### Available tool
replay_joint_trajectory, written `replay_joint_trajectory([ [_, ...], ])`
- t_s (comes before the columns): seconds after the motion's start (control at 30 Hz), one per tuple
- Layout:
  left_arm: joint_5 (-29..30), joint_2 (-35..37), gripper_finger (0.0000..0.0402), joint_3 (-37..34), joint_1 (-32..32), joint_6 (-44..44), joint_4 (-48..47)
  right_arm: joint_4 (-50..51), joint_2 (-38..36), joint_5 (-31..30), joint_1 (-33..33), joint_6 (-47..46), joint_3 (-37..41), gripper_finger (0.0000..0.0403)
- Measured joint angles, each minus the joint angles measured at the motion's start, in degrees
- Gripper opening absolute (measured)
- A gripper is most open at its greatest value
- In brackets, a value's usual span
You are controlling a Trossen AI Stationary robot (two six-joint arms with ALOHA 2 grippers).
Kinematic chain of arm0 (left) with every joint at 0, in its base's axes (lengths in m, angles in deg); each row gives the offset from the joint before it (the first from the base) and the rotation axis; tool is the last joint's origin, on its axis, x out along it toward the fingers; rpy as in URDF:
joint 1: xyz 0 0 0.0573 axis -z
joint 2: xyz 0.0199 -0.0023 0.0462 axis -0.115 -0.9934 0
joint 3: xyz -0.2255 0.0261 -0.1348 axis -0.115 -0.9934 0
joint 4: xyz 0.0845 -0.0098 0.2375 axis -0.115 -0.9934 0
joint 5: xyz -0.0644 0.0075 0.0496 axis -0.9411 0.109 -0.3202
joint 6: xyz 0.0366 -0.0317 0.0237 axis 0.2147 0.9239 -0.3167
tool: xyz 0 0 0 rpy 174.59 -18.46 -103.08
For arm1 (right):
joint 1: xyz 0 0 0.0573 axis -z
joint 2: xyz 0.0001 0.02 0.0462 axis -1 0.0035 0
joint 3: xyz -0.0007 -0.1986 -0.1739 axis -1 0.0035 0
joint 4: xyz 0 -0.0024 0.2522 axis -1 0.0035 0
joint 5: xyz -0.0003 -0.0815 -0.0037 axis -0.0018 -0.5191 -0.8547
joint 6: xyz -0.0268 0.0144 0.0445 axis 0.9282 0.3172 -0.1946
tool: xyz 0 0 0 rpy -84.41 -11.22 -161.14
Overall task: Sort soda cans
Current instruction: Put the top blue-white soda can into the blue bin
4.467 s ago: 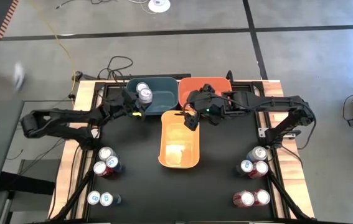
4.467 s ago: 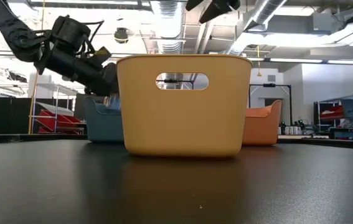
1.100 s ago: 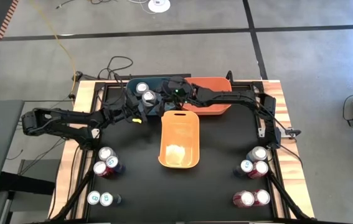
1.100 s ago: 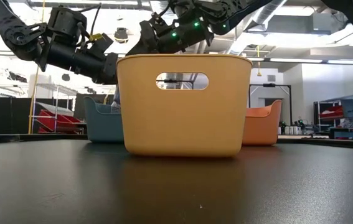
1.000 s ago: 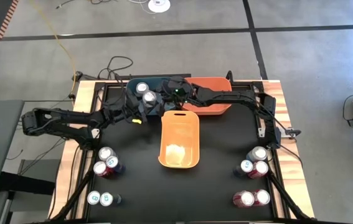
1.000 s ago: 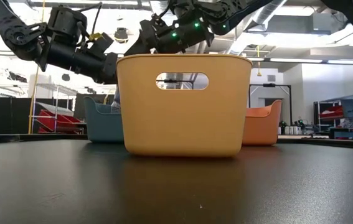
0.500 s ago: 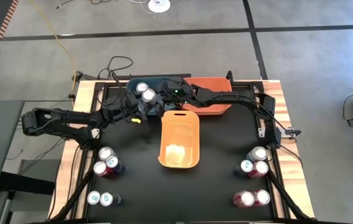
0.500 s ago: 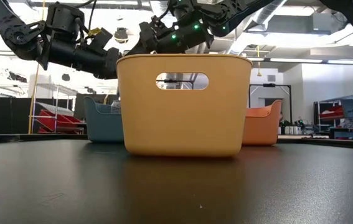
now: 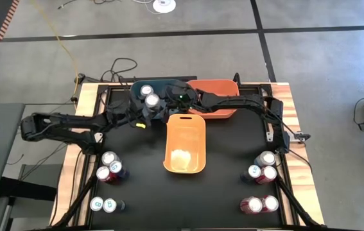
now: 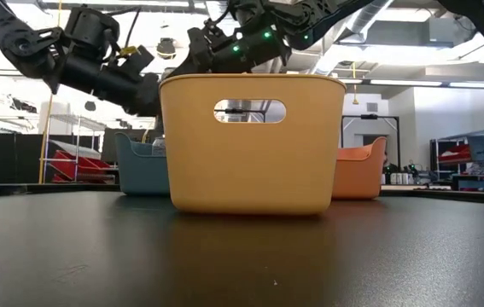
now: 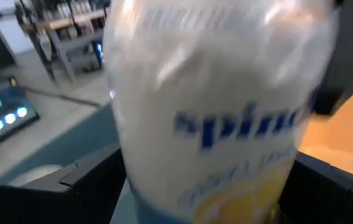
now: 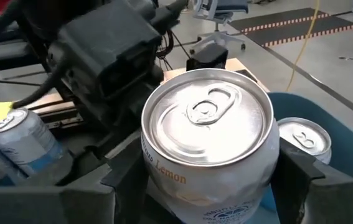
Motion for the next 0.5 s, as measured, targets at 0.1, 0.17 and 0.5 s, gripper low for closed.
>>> replay_joint_trajectory([
  [0.1, 1.0, 3.6, 0.0358, 0.0, 0.0, 0.1, -6.7, -0.1, 0.0, -1.3, 0.4, 0.1, 0.1, 0.0256],
  [0.17, 1.1, 6.8, 0.0358, -0.1, 0.0, -0.3, -10.2, -2.2, 0.0, -1.7, 0.6, 0.1, 1.1, 0.0256],
  [0.5, 4.0, 29.5, 0.0359, -0.1, 0.0, -1.7, -19.9, -6.3, 4.5, -1.6, 0.6, -2.5, 0.0, 0.0256],
])
